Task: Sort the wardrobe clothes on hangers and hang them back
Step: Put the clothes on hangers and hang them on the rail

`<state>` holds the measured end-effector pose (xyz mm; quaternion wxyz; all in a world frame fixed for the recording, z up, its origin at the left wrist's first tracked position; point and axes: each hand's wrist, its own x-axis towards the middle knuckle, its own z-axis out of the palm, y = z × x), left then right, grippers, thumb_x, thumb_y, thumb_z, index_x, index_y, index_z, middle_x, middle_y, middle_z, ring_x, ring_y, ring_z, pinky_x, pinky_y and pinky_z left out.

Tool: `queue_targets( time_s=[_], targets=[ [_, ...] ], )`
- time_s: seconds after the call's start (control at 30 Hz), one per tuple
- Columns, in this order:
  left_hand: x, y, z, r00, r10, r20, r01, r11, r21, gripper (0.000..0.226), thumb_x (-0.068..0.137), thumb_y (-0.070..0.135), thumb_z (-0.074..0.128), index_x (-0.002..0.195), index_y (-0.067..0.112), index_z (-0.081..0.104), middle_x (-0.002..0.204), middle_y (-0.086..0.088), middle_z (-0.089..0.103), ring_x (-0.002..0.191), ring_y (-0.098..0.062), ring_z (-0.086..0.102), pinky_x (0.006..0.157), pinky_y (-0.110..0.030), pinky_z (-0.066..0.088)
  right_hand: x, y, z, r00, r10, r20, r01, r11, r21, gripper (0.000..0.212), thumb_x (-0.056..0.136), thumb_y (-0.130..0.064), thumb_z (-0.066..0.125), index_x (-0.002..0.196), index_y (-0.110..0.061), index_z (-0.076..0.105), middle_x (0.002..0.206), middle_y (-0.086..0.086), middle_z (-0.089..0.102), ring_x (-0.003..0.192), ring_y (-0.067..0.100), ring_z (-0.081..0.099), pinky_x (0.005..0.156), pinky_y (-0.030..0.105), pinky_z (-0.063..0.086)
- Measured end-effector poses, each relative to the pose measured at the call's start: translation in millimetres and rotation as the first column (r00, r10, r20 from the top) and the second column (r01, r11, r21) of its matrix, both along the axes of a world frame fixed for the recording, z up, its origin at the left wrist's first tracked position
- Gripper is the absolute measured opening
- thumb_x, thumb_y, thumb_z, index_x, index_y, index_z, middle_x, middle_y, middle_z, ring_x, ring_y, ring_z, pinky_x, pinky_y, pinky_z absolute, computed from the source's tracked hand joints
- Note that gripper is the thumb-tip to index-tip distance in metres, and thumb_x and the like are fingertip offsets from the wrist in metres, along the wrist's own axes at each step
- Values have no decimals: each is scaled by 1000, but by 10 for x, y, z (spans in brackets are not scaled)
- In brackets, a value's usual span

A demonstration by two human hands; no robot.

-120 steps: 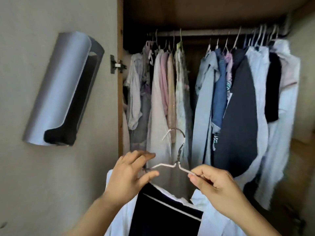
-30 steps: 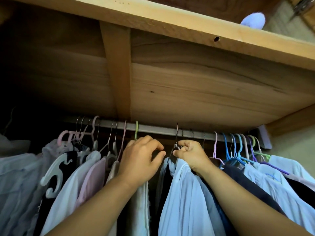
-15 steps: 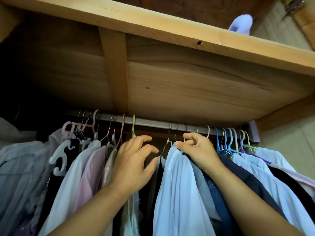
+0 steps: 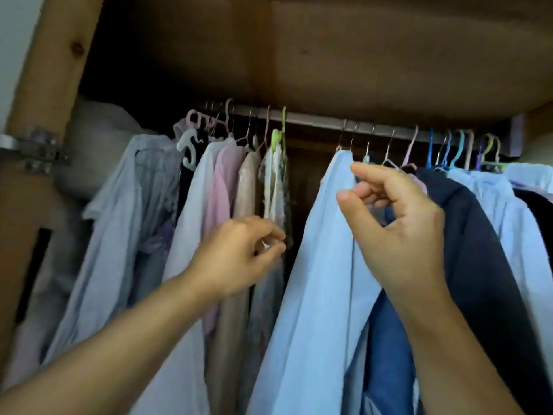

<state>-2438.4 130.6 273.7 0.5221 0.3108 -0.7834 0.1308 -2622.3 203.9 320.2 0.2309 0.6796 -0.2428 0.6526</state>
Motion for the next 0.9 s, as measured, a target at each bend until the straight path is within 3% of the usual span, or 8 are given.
queue_targets(
  time_s=[0.07, 0.13, 0.4, 0.6, 0.73, 0.83, 0.9],
  targets=[
    [127, 224, -218, 998, 57, 8, -57, 998, 29, 32, 81, 50, 49, 97, 30, 67, 85, 12, 67, 74, -5, 61, 67, -34, 54, 139, 98, -272, 999, 25, -36, -27, 999, -46, 27, 85, -23, 60, 108, -10, 66, 81, 6, 62, 80, 17, 58, 80, 21, 46],
    [283, 498, -496, 994, 107, 29, -109, 992, 64, 38, 77, 52, 43, 98, 29, 66, 82, 12, 66, 71, -7, 62, 66, -34, 54, 314, 184, -601, 995, 72, -63, -74, 997, -33, 24, 86, -18, 60, 106, -6, 66, 79, 7, 62, 79, 19, 58, 77, 28, 47],
    [1091, 1799, -1645, 923, 385, -17, -369, 895, 250, 29, 83, 45, 50, 97, 27, 67, 78, 15, 62, 64, -2, 58, 57, -30, 52, 1277, 593, -1860, 907, 390, -158, -361, 914, 186, 21, 86, -13, 60, 101, -1, 68, 81, 6, 61, 80, 21, 58, 76, 31, 47],
    [1742, 3109, -2549, 705, 709, 31, -648, 626, 435, 23, 83, 50, 48, 100, 37, 58, 74, 27, 51, 55, 7, 50, 52, -20, 49, 2170, 1209, -2736, 693, 685, -224, -563, 709, 425, 24, 87, -19, 58, 102, -3, 69, 83, 3, 62, 80, 19, 57, 74, 32, 48],
    [2058, 4053, -2979, 531, 846, 42, -720, 425, 548, 23, 84, 49, 48, 102, 37, 57, 75, 27, 53, 58, 8, 54, 54, -16, 48, 2732, 1772, -3148, 511, 821, -256, -671, 567, 478, 24, 86, -18, 59, 101, -1, 70, 82, 4, 62, 77, 22, 57, 72, 33, 47],
    [2258, 4866, -3248, 349, 933, 85, -762, 230, 606, 21, 84, 48, 48, 101, 39, 56, 79, 25, 58, 60, 9, 55, 53, -14, 47, 3240, 2357, -3430, 333, 909, -252, -761, 417, 496, 24, 86, -17, 60, 98, 0, 71, 80, 4, 61, 73, 22, 56, 70, 33, 48],
    [2346, 5315, -3396, 259, 957, 128, -772, 125, 624, 18, 83, 46, 50, 98, 38, 57, 78, 23, 59, 59, 8, 55, 53, -11, 43, 3498, 2711, -3589, 259, 922, -289, -776, 377, 506, 23, 85, -18, 60, 98, -2, 71, 80, 5, 61, 72, 23, 56, 69, 34, 48]
  ],
)
